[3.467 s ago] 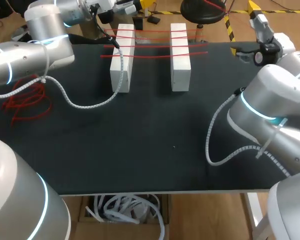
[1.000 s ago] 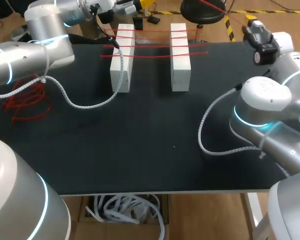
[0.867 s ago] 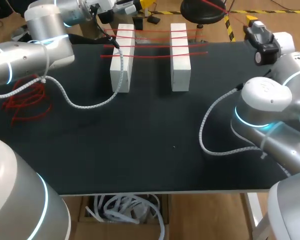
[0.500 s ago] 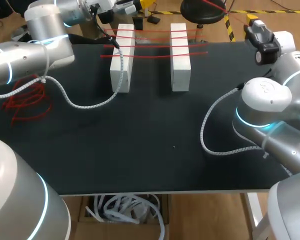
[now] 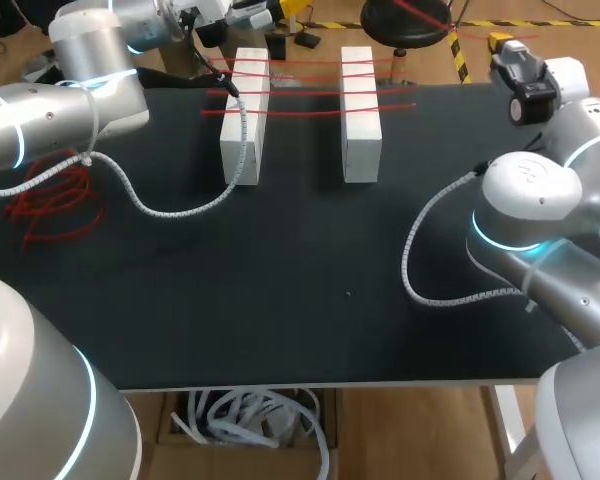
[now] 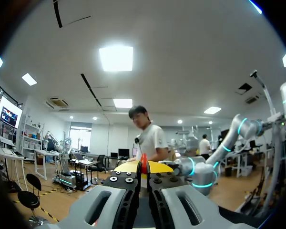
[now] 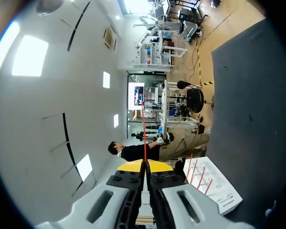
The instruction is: Grab the tape and strap the tape.
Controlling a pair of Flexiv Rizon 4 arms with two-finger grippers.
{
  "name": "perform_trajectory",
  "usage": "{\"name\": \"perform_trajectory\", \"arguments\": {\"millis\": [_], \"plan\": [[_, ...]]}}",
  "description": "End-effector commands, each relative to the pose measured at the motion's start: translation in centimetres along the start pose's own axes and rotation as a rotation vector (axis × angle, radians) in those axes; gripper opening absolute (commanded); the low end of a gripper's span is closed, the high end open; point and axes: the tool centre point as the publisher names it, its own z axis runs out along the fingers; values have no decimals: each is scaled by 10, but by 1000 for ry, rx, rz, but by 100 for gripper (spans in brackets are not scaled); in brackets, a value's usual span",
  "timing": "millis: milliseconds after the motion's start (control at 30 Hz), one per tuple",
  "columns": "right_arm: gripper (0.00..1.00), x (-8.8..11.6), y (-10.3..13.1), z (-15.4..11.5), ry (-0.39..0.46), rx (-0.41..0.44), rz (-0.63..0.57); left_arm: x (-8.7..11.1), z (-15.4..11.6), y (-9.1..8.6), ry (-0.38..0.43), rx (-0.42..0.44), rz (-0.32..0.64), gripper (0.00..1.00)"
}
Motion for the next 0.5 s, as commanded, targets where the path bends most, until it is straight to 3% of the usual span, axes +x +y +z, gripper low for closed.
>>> {"name": "perform_trajectory", "arguments": {"millis": [33,500], "plan": [[0,0,1,2,0,4,-6,-1,0,1,1,2,1,0],[0,4,-4,2,-2,34,-44,-1,-3,0,-14,-14,5,0]]}}
